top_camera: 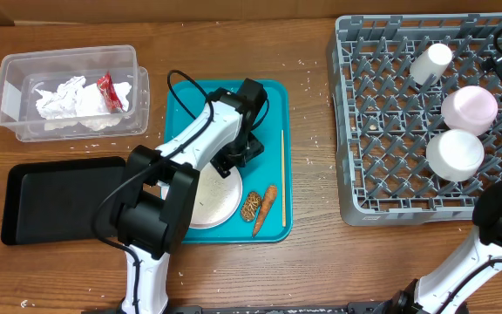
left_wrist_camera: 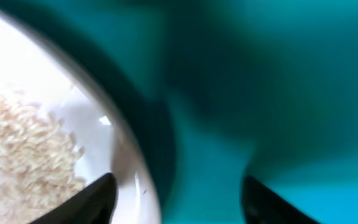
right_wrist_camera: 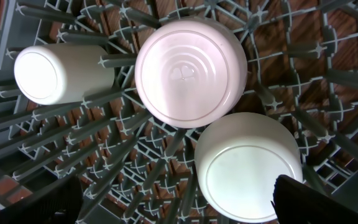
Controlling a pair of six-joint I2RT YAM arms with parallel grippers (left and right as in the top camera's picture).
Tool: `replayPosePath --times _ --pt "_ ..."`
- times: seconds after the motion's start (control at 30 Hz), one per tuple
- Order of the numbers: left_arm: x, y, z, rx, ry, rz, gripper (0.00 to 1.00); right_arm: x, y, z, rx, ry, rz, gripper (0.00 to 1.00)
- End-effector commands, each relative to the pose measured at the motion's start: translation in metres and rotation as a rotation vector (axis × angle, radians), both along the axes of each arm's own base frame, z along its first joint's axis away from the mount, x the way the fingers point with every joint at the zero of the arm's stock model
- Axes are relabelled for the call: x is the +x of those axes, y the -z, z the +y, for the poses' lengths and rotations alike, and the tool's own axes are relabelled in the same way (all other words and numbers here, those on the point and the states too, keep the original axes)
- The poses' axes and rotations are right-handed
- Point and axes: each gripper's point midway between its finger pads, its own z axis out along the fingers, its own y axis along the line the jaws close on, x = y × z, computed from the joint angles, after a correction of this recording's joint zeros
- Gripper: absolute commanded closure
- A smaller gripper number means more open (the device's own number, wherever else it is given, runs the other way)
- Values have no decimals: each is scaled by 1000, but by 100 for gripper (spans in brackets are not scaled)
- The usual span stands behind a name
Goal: Sort waste into correct bins and load items into the dishwasher
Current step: 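Swing left gripper to the white plate and grasp its rim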
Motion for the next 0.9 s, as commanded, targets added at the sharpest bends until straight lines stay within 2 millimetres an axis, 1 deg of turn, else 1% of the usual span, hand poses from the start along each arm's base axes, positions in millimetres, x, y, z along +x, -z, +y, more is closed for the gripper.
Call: replayPosePath --times 0.0,0.03,0.1,0.2,0.33,0.4,0.47,0.5,0.73,0.87 --pt "-5 4 1 0 -6 -4 42 1 -16 0 -14 3 -42 0" --pt "-7 6 2 3 -10 2 43 1 -16 0 -14 3 -42 0" --pt "-10 6 4 9 -9 12 48 1 -16 0 -14 3 -42 0" --pt "-10 6 4 10 -9 13 57 1 -16 0 -14 3 -42 0" --pt "-11 6 5 11 -2 16 66 1 -16 0 -14 3 -42 0" --pt "-12 6 5 13 8 21 78 1 -16 0 -13 3 -41 0" --pt "-14 6 6 17 15 29 94 1 -16 0 -14 3 -42 0" --pt "-15 6 7 20 15 34 96 1 -16 0 -14 3 -42 0" --pt "-21 5 10 31 14 56 96 1 -16 0 -14 3 -42 0" --pt "-23 -3 15 62 16 72 96 1 -16 0 -14 3 -42 0"
